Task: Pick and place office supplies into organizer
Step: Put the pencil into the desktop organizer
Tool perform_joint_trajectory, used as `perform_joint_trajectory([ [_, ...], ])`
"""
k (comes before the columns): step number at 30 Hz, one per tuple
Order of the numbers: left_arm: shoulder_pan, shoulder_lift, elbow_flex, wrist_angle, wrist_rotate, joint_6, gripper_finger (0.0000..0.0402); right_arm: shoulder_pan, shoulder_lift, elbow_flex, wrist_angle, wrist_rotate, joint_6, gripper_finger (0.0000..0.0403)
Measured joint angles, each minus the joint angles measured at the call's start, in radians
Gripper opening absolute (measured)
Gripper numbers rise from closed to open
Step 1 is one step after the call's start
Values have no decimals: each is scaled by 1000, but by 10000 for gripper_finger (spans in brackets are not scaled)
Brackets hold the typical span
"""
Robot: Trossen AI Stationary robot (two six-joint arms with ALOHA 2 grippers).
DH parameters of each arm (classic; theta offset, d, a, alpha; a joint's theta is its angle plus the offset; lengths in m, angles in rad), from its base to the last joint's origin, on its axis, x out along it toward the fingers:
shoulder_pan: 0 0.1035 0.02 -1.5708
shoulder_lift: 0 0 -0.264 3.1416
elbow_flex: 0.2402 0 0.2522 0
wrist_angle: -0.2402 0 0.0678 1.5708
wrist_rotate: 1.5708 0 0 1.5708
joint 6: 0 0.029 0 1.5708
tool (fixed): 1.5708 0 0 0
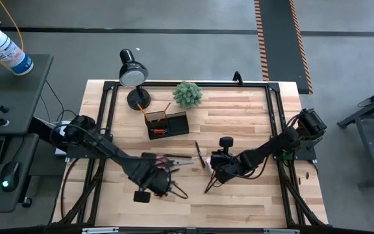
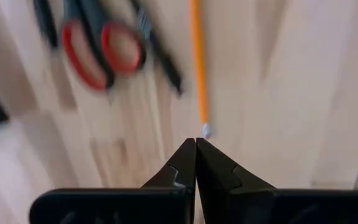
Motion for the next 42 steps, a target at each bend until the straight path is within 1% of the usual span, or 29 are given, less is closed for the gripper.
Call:
perform_joint_trajectory([
  [3, -42, 0, -70, 23, -64, -58, 0, 0, 0, -24, 60, 0, -9, 1],
  [6, -83, -9, -139, 91, -115, -102, 0, 0, 0, -33, 108, -1, -36, 3],
  [10, -127, -51, -239, 202, -179, -177, 0, 0, 0, -33, 130, -4, -62, 2],
  [14, -166, -130, -340, 272, -198, -261, 0, -1, 0, -33, 144, -6, -72, 3],
  [19, -223, -264, -472, 431, -307, -314, 0, -2, 0, -33, 181, -9, -101, 1],
  [25, -281, -389, -650, 678, -411, -356, 0, -2, 0, -33, 196, -26, -110, 4],
  [29, -303, -409, -746, 818, -411, -325, 0, -3, 0, -33, 200, -26, -116, 1],
  [33, -321, -407, -807, 855, -385, -305, 0, -3, 0, -33, 205, -26, -119, 4],
  [37, -339, -407, -852, 856, -385, -373, 0, -3, 0, -33, 208, -27, -120, 1],
  [42, -384, -407, -878, 907, -403, -444, 0, -3, 0, -33, 215, -27, -127, 3],
])
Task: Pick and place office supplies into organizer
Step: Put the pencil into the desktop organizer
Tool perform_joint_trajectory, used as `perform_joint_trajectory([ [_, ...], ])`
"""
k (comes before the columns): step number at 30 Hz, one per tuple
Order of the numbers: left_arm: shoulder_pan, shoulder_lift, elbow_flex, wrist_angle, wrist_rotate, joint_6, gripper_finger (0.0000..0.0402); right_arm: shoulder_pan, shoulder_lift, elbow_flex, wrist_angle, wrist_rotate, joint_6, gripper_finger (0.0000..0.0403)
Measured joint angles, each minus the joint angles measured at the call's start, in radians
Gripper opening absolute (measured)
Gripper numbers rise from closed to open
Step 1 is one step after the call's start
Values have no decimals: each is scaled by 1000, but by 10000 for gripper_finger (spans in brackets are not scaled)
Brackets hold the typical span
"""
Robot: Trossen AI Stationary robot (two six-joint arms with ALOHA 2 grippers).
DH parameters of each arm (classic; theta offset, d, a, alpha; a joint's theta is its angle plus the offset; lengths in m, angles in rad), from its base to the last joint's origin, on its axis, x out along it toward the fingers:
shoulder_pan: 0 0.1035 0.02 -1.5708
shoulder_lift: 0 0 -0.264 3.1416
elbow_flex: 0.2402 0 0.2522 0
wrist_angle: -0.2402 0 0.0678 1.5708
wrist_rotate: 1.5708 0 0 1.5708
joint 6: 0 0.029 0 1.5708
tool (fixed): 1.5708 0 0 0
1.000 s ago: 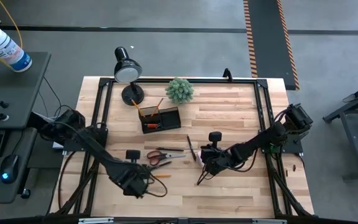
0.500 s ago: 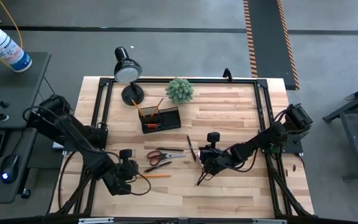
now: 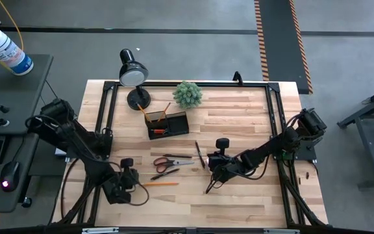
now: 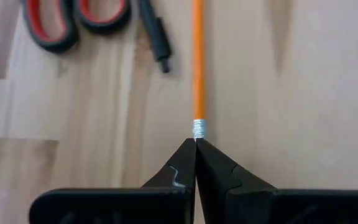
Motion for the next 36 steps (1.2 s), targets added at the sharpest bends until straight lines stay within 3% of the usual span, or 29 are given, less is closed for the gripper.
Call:
perform_joint_trajectory([
  [11, -97, 4, -1, -44, -151, -244, 19, 0, 0, 0, 5, -3, 0, 1],
  [23, -133, 8, -1, -52, -135, -343, 143, 0, 0, 0, 12, -4, -1, 4],
  [28, -131, 43, -1, -21, -173, -339, 182, 0, 0, 0, 12, -4, -4, 2],
  [36, -131, 175, -1, 48, -187, -336, 167, 0, 0, 0, 19, -5, -8, 2],
])
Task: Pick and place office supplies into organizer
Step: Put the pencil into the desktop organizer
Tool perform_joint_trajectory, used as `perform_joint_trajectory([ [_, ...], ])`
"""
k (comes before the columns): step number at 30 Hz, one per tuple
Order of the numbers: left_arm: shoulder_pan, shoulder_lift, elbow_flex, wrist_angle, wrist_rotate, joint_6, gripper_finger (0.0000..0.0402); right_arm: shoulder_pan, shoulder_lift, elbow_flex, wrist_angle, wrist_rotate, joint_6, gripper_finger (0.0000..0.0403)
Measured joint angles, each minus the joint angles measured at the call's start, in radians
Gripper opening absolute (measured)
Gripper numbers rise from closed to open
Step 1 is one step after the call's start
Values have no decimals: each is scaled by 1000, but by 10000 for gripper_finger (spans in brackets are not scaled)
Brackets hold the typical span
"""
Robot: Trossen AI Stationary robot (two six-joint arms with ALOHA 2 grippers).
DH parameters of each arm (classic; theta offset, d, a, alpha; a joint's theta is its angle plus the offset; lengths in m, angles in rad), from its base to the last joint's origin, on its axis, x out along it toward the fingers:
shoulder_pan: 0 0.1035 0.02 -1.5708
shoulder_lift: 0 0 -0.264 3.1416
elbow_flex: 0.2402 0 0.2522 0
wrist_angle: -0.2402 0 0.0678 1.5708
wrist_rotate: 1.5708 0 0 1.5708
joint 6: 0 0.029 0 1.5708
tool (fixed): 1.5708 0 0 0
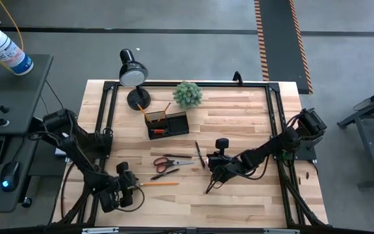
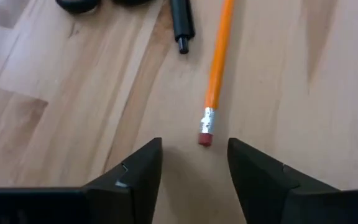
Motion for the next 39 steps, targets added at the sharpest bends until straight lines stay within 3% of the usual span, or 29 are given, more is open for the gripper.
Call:
perform_joint_trajectory([
  [19, 0, 48, 0, 80, -62, 32, 67, 0, 0, 0, 14, -1, -8, 1],
  [25, -1, 110, 3, 133, -105, 21, 10, 0, 0, 0, 14, -1, -11, 3],
  [39, -1, 123, 1, 155, -190, 9, 2, 0, 0, 0, 16, 6, -19, 4],
])
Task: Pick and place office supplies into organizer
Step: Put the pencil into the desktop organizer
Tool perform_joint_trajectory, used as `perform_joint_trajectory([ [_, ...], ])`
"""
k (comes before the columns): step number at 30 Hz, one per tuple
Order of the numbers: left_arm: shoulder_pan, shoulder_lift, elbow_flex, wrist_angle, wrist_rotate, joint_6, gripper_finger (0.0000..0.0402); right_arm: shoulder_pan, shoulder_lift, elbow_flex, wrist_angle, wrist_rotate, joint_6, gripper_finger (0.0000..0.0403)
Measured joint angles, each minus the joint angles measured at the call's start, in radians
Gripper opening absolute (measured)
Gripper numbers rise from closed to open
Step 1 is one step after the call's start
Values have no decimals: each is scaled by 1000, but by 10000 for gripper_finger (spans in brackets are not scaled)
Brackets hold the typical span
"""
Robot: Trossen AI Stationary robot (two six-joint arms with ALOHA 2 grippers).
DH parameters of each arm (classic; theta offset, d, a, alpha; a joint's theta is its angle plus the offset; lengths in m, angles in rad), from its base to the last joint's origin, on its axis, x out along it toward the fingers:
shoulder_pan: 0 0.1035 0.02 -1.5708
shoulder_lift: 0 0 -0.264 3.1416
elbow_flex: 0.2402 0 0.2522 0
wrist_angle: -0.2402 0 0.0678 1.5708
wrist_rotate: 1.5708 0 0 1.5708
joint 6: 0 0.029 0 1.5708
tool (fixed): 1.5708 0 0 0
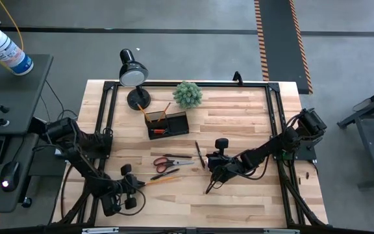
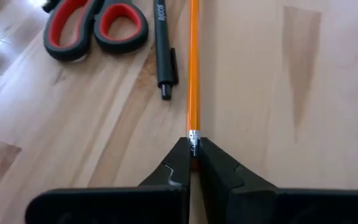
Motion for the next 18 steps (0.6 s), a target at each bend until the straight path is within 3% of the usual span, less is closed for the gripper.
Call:
perform_joint_trajectory([
  [10, 2, -7, -4, -11, -91, 0, 0, 0, 0, 0, 10, 64, -7, 2],
  [18, 1, -56, -2, 28, -173, 71, 0, 0, 0, 0, 16, 195, 20, 4],
])
